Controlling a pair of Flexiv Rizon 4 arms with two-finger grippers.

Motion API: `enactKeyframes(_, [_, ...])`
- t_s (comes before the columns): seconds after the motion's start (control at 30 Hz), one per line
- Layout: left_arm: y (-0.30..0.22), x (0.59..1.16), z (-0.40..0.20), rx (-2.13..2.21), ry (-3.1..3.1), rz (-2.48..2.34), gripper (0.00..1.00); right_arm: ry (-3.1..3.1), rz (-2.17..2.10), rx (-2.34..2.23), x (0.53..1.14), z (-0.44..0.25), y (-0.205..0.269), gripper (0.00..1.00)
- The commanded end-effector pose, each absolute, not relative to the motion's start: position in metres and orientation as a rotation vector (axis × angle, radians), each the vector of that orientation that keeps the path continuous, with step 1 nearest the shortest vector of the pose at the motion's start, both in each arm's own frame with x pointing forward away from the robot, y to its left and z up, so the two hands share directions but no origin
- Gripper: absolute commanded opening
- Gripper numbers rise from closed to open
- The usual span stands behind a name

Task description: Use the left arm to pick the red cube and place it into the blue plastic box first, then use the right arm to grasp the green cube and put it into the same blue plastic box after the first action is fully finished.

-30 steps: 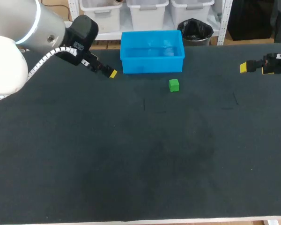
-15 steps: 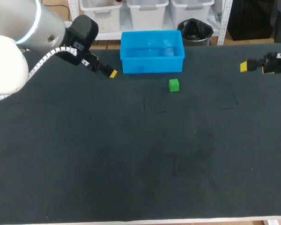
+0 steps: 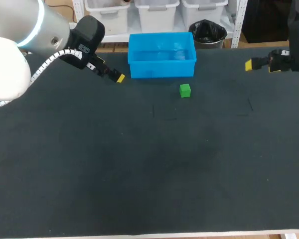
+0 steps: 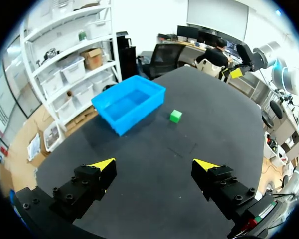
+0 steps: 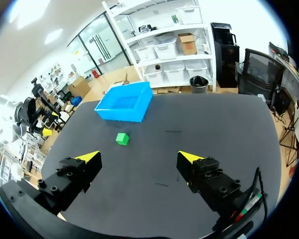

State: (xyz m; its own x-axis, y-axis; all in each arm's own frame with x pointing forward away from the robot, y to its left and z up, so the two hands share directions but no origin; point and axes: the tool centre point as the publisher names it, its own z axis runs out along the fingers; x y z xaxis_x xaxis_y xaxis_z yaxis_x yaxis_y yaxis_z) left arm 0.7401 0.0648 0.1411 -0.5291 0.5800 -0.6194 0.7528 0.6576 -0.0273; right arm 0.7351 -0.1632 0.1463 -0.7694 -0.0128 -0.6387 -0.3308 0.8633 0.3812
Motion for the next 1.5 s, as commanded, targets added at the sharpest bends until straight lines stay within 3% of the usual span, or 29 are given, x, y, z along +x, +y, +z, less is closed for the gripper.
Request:
enactKeyframes(0.03, [0.067, 0.74, 0.141, 1.034, 2.289, -0.401, 1.0, 2.408, 0.625, -0.26, 0.752, 0.147, -0.143, 1.0])
enactKeyframes(0.67, [0.067, 0.74, 0.141, 1.034, 2.289, -0.401, 1.0, 2.602, 0.387, -0.26, 0.773, 0.149, -0.081, 1.0])
enactKeyframes(1.5, [0.067, 0.74, 0.141, 1.034, 2.289, -0.401, 1.0, 2.896, 0.053, -0.214, 0.792, 0.134, -0.048, 1.0])
